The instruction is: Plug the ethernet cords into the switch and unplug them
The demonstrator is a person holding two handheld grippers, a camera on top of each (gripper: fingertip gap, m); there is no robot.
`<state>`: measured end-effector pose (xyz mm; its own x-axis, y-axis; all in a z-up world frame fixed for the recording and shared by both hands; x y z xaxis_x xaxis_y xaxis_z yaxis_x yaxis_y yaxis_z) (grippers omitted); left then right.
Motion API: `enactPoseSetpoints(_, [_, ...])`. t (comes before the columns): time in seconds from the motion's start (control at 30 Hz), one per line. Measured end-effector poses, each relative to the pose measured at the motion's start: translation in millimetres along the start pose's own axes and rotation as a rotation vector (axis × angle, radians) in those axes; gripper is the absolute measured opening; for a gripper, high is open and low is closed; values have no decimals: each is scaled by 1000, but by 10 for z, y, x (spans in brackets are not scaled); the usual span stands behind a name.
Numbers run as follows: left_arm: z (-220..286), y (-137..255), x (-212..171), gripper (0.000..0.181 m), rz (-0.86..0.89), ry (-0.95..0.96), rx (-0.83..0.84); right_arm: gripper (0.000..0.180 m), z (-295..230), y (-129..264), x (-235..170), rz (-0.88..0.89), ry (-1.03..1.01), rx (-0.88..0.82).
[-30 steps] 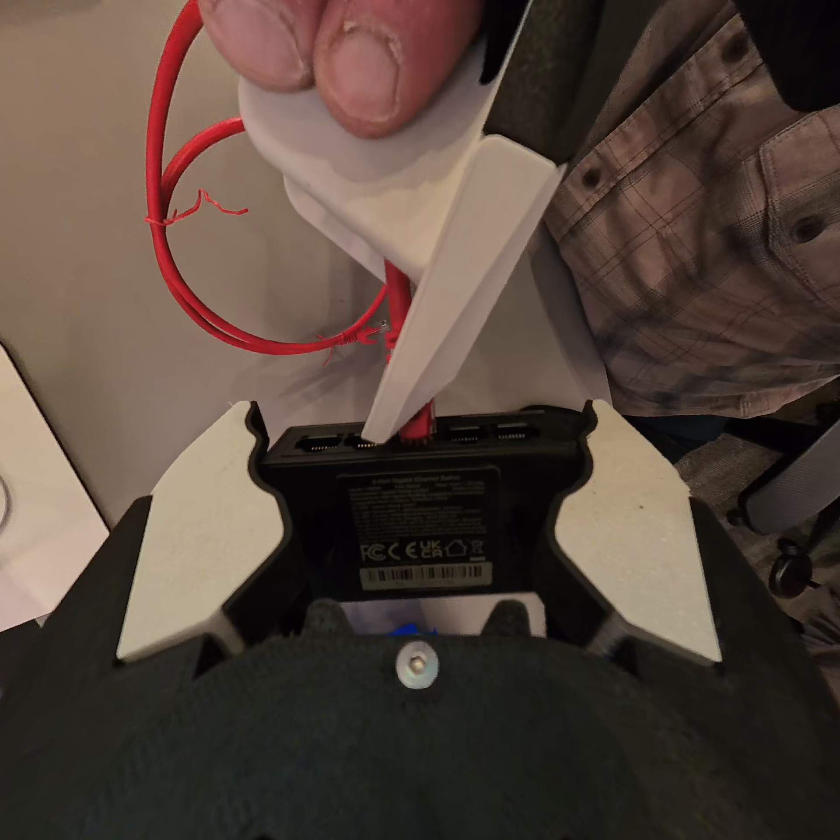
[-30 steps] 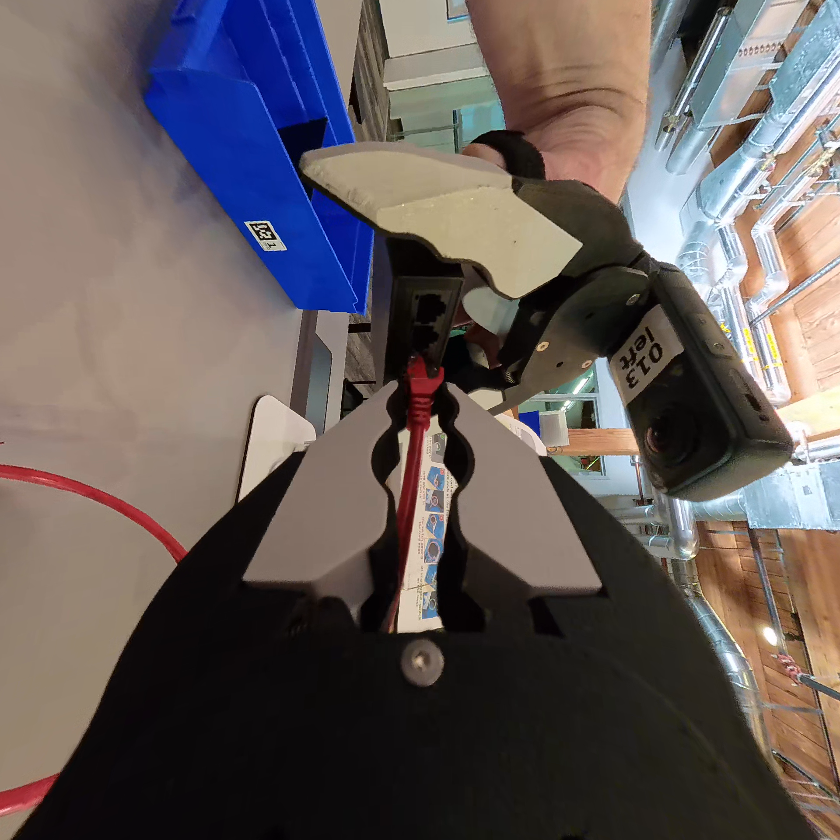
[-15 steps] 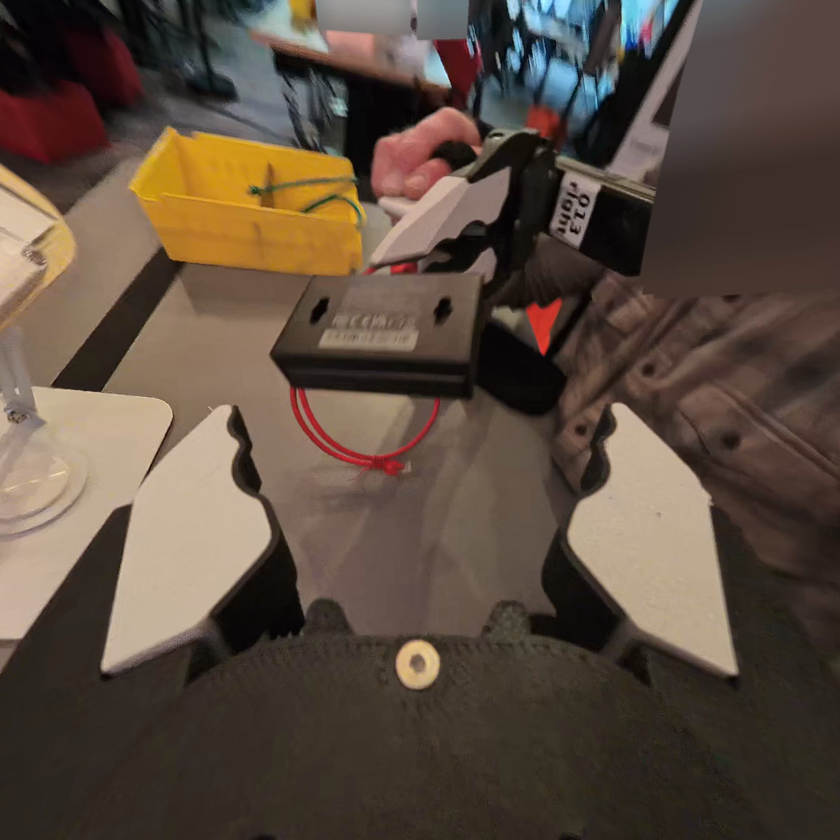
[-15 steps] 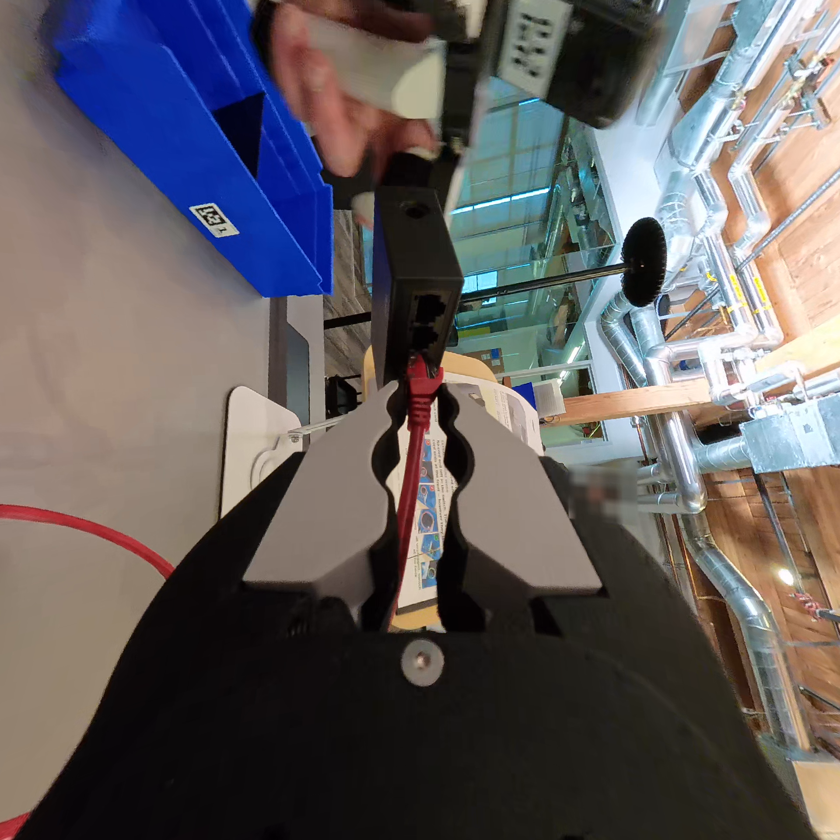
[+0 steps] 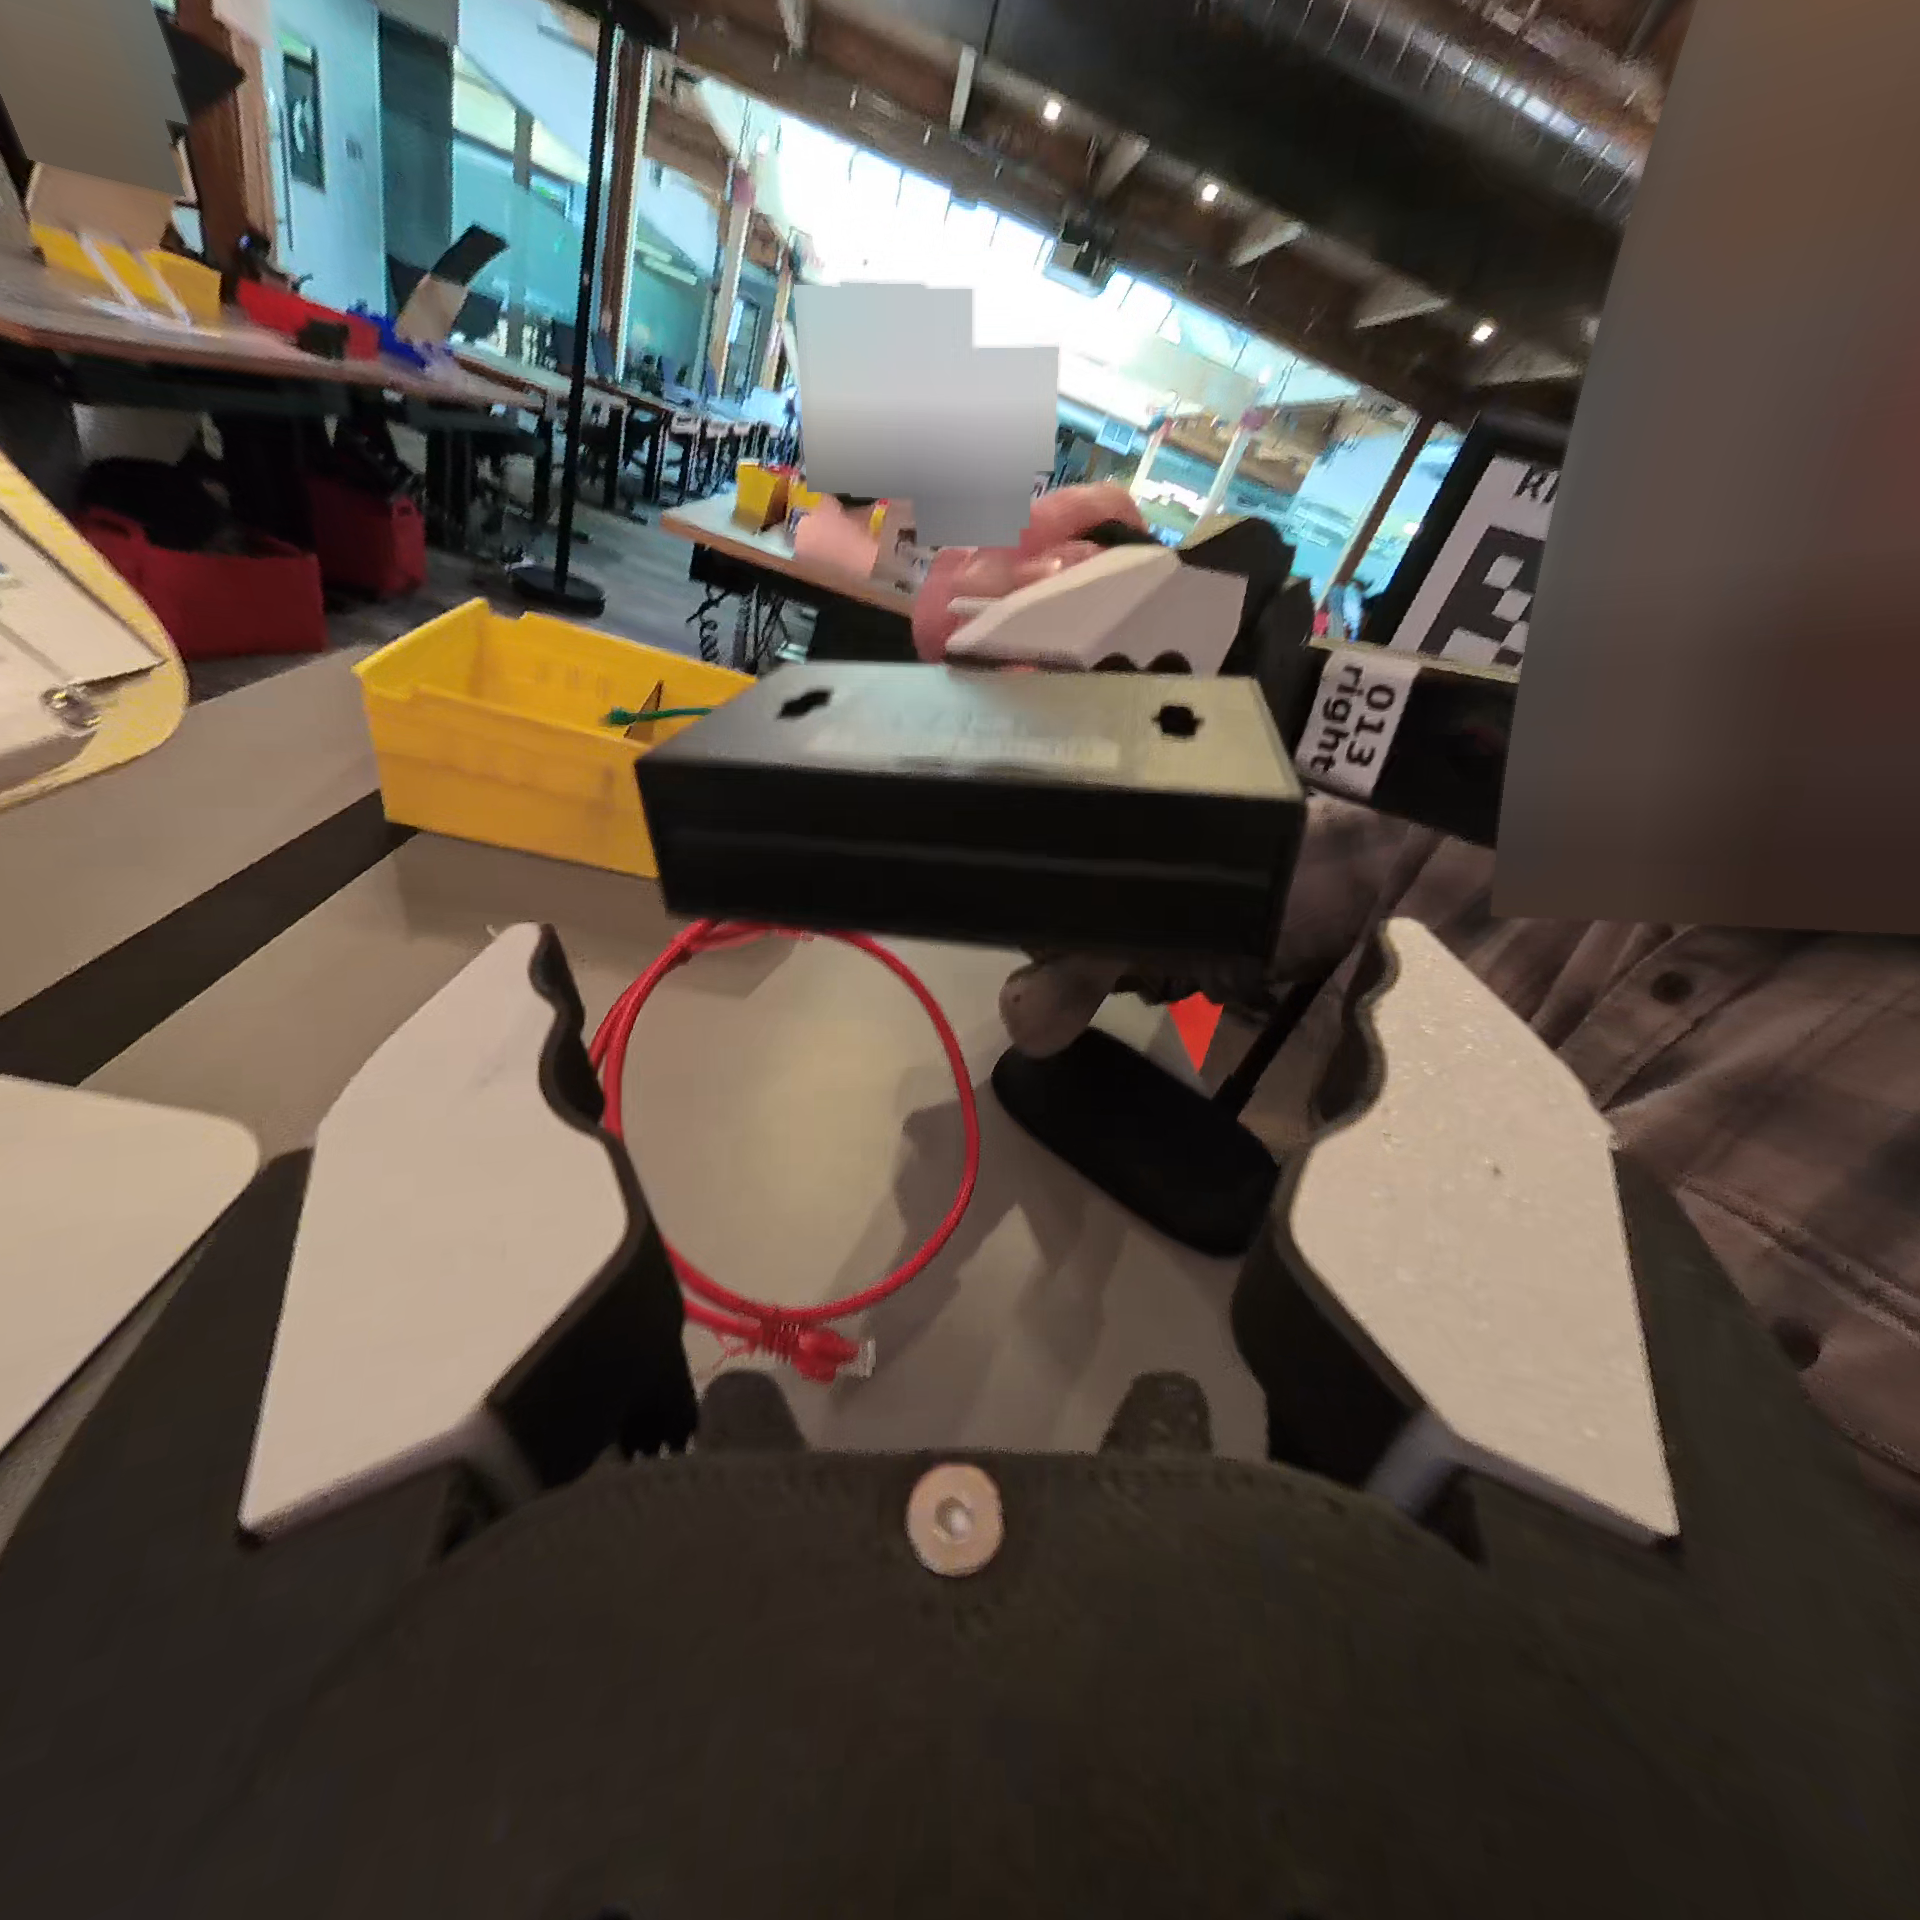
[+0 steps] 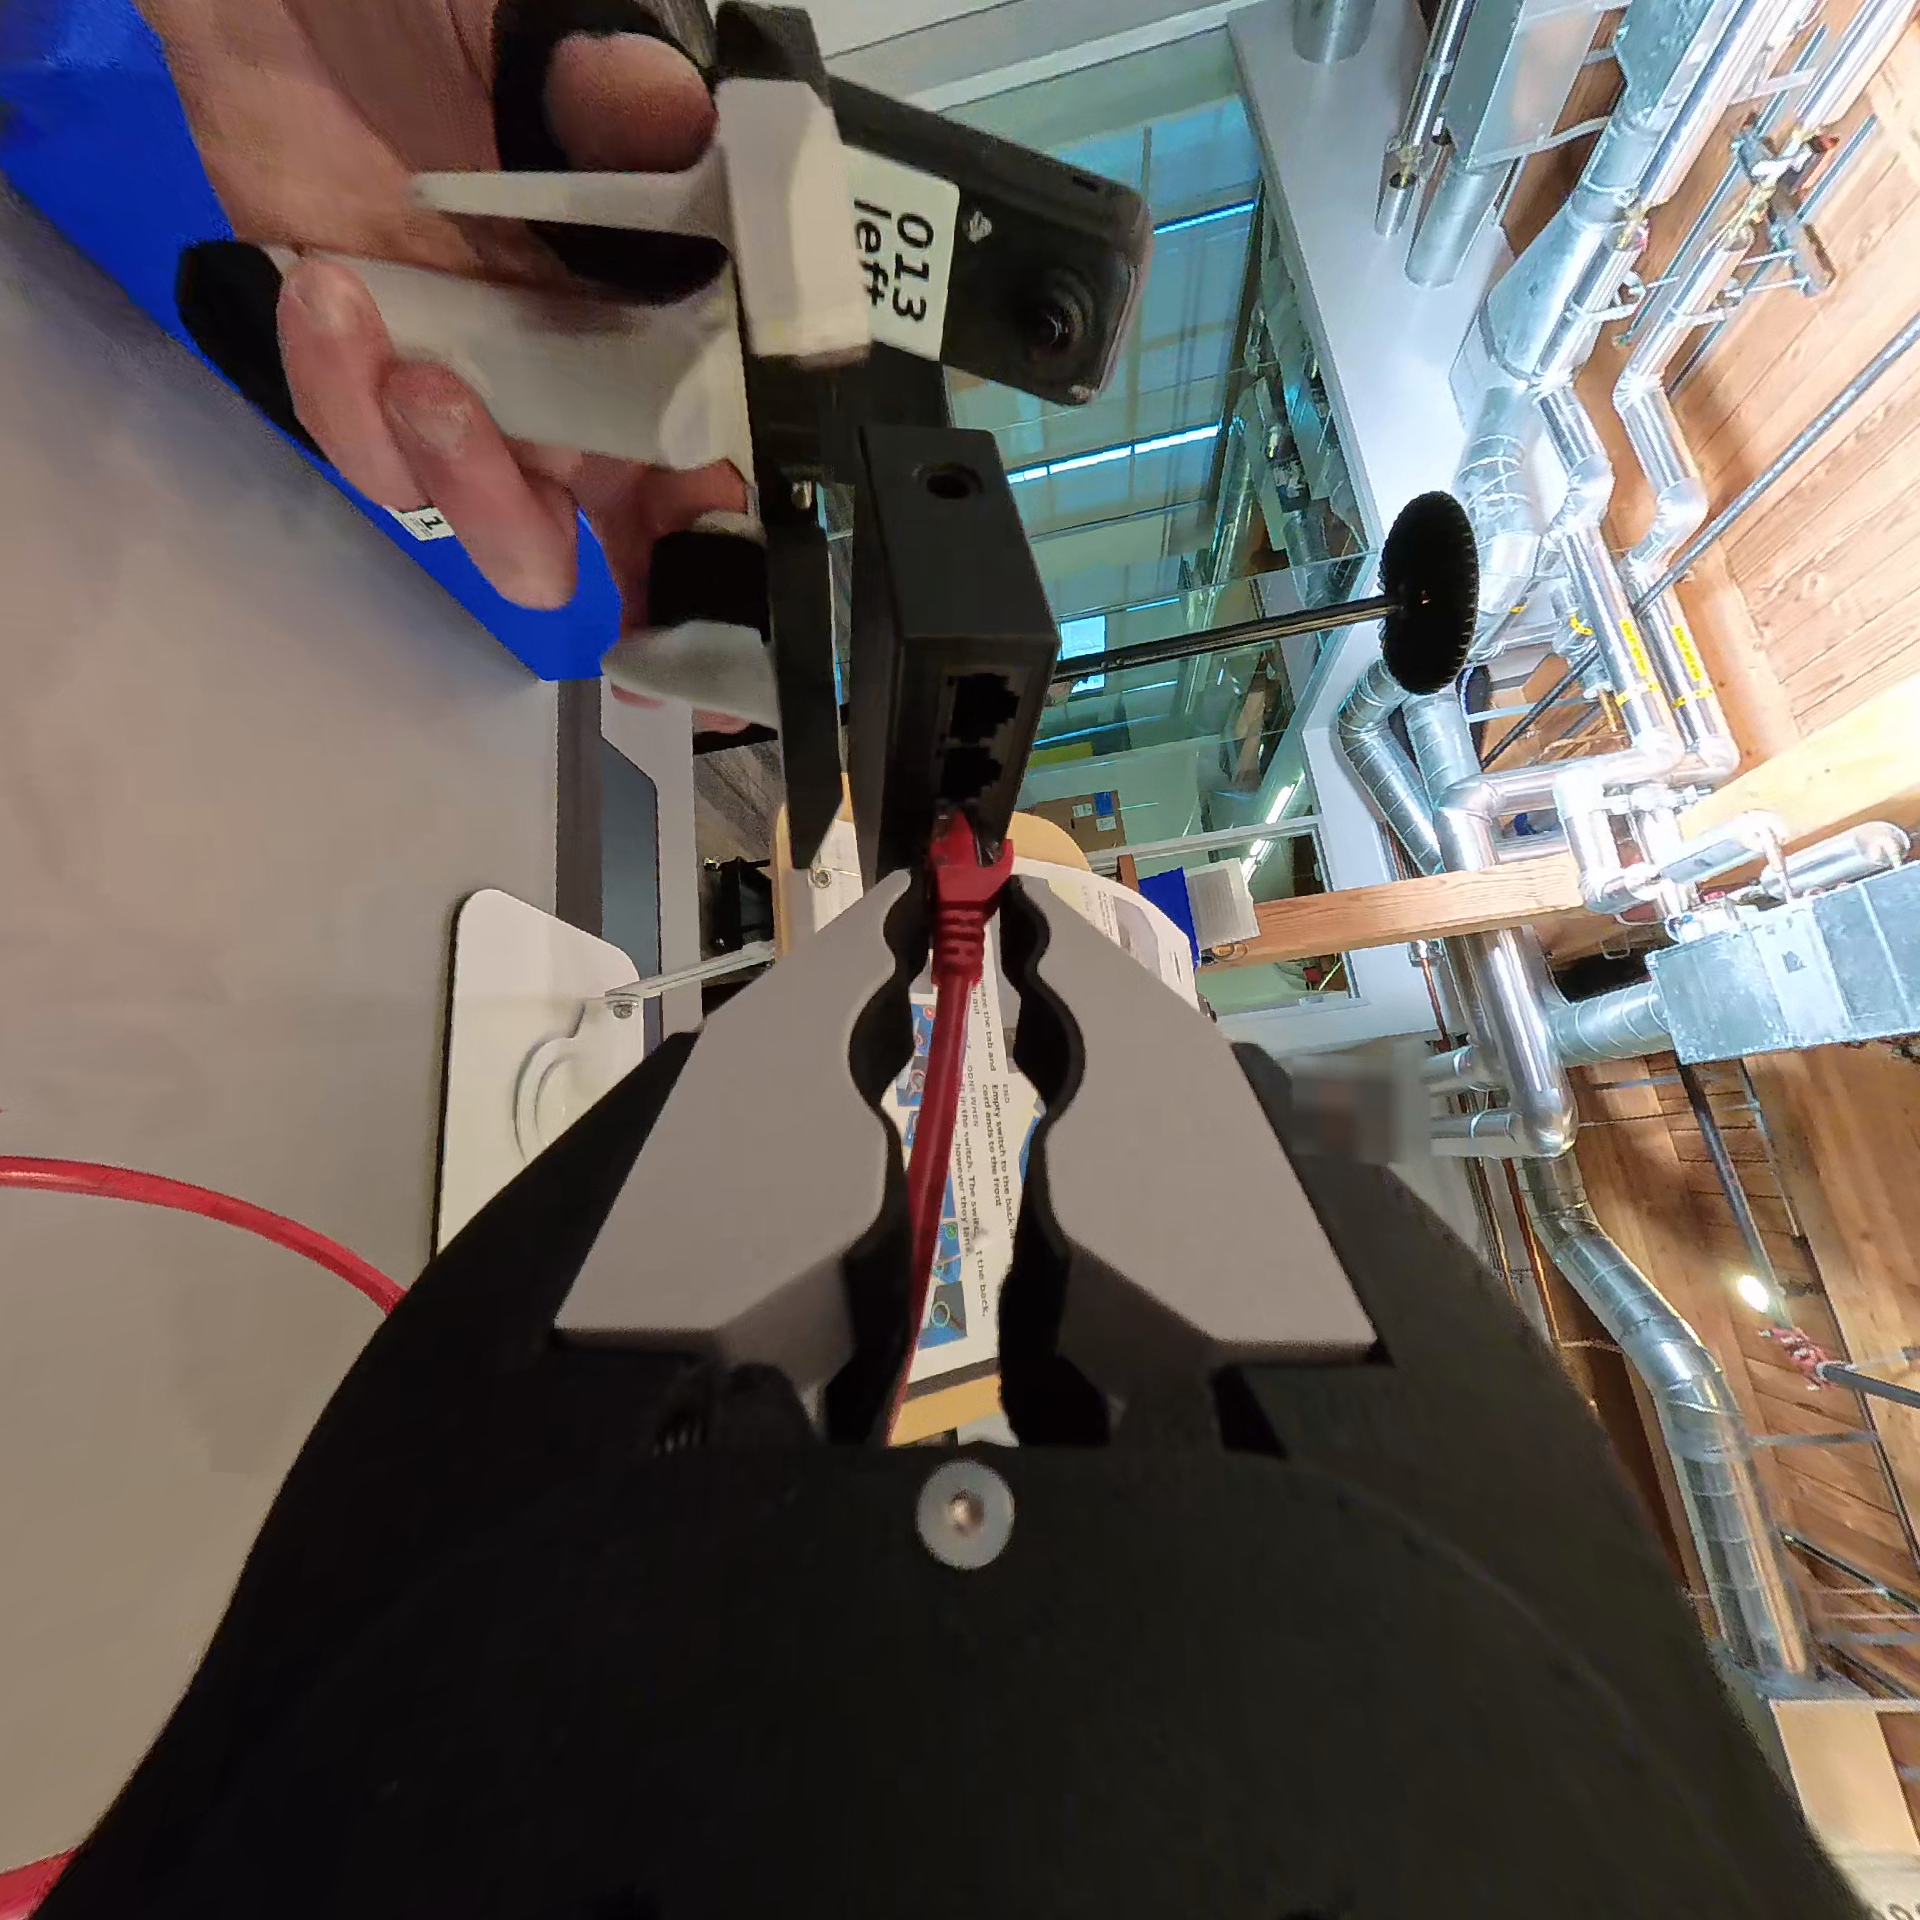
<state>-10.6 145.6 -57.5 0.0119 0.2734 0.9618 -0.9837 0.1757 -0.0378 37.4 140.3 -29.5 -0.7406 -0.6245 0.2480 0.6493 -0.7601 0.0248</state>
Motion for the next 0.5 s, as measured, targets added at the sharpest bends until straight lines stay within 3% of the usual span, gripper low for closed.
enactPoseSetpoints(0.17, [58,-177,93,138,150,2,-24,11,-54,-22,28,14,-6,0])
enactPoseSetpoints(0.27, [6,-189,134,131,249,27,-13,11,-59,-8,26,16,-1,2])
enactPoseSetpoints(0.5, [-55,-168,122,144,226,-6,17,11,-63,29,5,24,3,40])
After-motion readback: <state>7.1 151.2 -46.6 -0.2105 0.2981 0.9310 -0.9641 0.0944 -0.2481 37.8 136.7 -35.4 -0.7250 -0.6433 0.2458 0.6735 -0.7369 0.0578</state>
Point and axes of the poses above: each gripper's, where its closed fingertips meet, y back along the fingers, x out of its top, z = x × y across the jaws, the point moved 2 cm from there along y, back along the fingers, and after that the axes turned 3 degrees about -y, right-handed, at the moved point
